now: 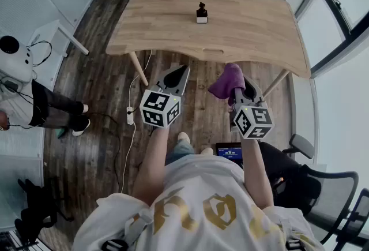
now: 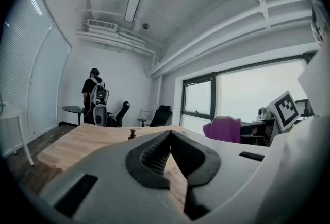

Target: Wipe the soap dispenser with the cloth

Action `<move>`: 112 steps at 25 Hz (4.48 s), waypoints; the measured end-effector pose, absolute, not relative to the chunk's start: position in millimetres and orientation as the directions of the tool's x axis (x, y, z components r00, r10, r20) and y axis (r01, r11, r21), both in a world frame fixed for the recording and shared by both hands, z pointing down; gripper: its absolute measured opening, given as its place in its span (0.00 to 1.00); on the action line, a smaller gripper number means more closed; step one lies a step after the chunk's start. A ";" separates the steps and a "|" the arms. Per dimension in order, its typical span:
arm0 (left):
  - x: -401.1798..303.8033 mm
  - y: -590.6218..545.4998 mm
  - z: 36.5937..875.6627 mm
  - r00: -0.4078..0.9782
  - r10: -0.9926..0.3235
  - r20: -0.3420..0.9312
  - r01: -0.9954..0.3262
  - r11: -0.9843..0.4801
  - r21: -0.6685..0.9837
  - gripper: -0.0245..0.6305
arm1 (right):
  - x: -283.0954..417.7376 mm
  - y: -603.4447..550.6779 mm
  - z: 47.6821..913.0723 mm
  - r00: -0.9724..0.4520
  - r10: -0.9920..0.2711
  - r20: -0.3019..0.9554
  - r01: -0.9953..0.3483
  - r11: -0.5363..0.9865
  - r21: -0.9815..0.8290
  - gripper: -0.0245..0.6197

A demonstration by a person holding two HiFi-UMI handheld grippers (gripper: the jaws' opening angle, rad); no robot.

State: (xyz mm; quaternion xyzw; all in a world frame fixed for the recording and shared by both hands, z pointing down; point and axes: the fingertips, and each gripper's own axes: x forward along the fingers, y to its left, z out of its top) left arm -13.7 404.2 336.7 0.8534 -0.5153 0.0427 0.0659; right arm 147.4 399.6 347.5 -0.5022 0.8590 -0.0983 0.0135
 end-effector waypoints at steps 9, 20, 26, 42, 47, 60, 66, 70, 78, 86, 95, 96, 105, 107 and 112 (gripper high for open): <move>-9.2 397.2 336.9 0.450 -0.884 0.127 -0.893 -0.442 0.090 0.05 | 157.3 390.7 351.0 -0.518 -0.852 0.067 -0.845 0.498 -0.196 0.09; 0.1 379.5 337.0 0.413 -0.899 0.144 -0.910 -0.406 0.079 0.05 | 171.3 375.3 354.1 -0.550 -0.832 0.070 -0.828 0.533 -0.172 0.09; -4.2 359.8 350.4 0.377 -0.912 0.163 -0.926 -0.366 0.093 0.05 | 174.1 354.1 359.2 -0.567 -0.820 0.075 -0.817 0.548 -0.178 0.09; -32.5 160.7 373.8 0.399 -0.898 0.183 -0.916 -0.386 0.106 0.05 | 153.2 172.1 382.1 -0.534 -0.837 0.123 -0.842 0.512 -0.174 0.09; -49.0 69.7 379.3 0.444 -0.871 0.209 -0.896 -0.435 0.090 0.05 | 133.1 85.7 389.8 -0.502 -0.851 0.156 -0.861 0.475 -0.181 0.09; -90.7 -89.7 414.3 0.499 -0.832 0.244 -0.867 -0.476 0.150 0.05 | 102.5 -59.3 425.4 -0.433 -0.865 0.254 -0.901 0.406 -0.151 0.09; -98.8 -113.8 418.6 0.513 -0.826 0.236 -0.858 -0.482 0.179 0.05 | 92.8 -81.2 429.6 -0.431 -0.865 0.256 -0.902 0.403 -0.157 0.09; -99.0 -121.4 419.1 0.517 -0.823 0.238 -0.856 -0.488 0.171 0.05 | 91.8 -90.6 431.0 -0.428 -0.867 0.253 -0.903 0.399 -0.160 0.09; -104.9 -138.0 414.7 0.507 -0.832 0.224 -0.862 -0.483 0.157 0.05 | 86.1 -105.5 435.2 -0.436 -0.864 0.252 -0.899 0.405 -0.165 0.09; -108.1 -141.9 424.1 0.499 -0.839 0.217 -0.863 -0.459 0.210 0.05 | 87.8 -120.3 446.3 -0.442 -0.851 0.283 -0.897 0.416 -0.151 0.09; -112.2 -146.0 449.7 0.494 -0.832 0.253 -0.864 -0.438 0.248 0.05 | 83.4 -123.7 464.1 -0.455 -0.832 0.318 -0.890 0.431 -0.148 0.09; -111.2 -146.7 451.2 0.498 -0.831 0.250 -0.862 -0.441 0.251 0.05 | 83.4 -125.0 466.0 -0.456 -0.830 0.323 -0.890 0.431 -0.148 0.09; -108.3 -155.6 481.2 0.527 -0.809 0.262 -0.844 -0.460 0.276 0.05 | 86.2 -136.4 492.2 -0.446 -0.809 0.383 -0.894 0.427 -0.140 0.09; -105.9 -158.6 487.7 0.537 -0.801 0.264 -0.838 -0.470 0.279 0.05 | 85.1 -139.4 496.4 -0.447 -0.805 0.390 -0.893 0.427 -0.142 0.09; -98.2 -164.7 497.4 0.578 -0.778 0.245 -0.811 -0.513 0.283 0.06 | 84.7 -146.4 501.8 -0.445 -0.801 0.400 -0.894 0.424 -0.144 0.09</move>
